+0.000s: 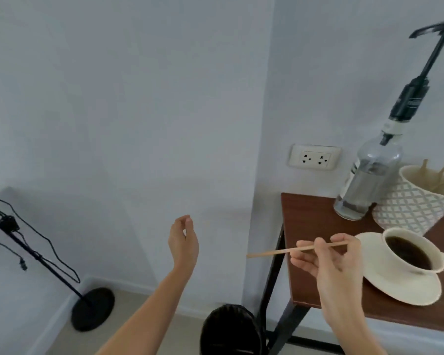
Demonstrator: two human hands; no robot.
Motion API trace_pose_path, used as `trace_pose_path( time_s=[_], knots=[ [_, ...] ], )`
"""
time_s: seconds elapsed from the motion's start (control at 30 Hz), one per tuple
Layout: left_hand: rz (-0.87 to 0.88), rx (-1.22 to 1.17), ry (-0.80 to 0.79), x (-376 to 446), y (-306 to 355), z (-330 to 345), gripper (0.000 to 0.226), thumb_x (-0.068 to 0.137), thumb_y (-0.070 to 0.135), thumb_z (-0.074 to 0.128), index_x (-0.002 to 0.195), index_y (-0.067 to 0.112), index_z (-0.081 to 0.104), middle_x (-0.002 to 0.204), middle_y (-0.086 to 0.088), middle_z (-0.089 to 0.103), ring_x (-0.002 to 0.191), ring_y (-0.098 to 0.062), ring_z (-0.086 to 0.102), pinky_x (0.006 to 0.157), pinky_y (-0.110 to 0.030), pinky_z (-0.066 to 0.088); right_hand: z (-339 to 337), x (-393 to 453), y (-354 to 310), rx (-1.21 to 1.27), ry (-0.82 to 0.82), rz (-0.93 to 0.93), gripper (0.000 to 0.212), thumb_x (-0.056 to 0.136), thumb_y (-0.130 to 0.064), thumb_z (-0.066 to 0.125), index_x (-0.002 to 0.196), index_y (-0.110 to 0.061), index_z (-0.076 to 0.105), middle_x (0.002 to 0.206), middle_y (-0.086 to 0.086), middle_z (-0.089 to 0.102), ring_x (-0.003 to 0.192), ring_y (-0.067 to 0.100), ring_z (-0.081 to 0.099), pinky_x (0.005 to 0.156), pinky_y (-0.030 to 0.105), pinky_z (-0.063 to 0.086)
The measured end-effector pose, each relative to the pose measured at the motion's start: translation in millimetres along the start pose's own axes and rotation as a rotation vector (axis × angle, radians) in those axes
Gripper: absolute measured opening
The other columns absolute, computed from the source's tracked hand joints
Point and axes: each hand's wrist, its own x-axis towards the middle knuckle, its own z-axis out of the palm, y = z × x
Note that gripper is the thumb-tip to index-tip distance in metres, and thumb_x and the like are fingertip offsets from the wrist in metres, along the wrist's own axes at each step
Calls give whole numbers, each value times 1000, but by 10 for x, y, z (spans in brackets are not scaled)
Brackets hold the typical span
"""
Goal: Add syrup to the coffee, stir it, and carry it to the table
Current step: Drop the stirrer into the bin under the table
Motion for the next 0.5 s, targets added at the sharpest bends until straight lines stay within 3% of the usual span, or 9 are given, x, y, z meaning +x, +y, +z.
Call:
trace_pose_path(
  time_s=[0.1, 0.17, 0.27, 0.37, 0.5],
  knots=[
    [-62, 134, -71, 386, -216, 9, 45, 106, 28, 40, 147, 9, 42, 150, -12, 43, 131, -26, 47, 106, -35, 36, 410, -171, 494, -243, 15, -83, 19, 102, -8, 50, 94, -23, 42, 82, 14, 77, 64, 26, 77, 65, 32, 64],
    [-77, 166, -193, 532, -329, 139, 59, 106, 32, 38, 158, 14, 18, 165, -13, 13, 149, -31, 26, 117, -41, 27, 589, -240, 888, -383, 11, -90, 19, 101, -12, 50, 93, -27, 42, 82, 5, 78, 67, 16, 77, 66, 25, 62],
    [-41, 145, -322, 602, -478, 403, 75, 105, 38, 39, 158, 21, -11, 164, -12, -25, 155, -30, -5, 125, -45, 12, 678, -254, 1586, -555, -3, -18, 21, 101, -13, 51, 94, -31, 41, 87, -1, 77, 75, 6, 75, 69, 28, 63],
    [-6, 139, -307, 629, -570, 637, 86, 104, 45, 39, 154, 17, -25, 158, -15, -38, 153, -30, -18, 123, -54, 2, 615, -172, 2241, -728, -19, 26, 22, 101, -14, 51, 97, -31, 39, 90, -7, 76, 83, 6, 75, 70, 40, 65],
    [-56, 111, -239, 698, -653, 851, 92, 102, 49, 40, 152, 19, -30, 156, -10, -43, 151, -34, -24, 119, -59, -4, 554, 5, 2867, -811, -15, 155, 28, 102, -17, 51, 93, -38, 37, 82, 6, 71, 78, 23, 73, 67, 50, 63]
  ],
)
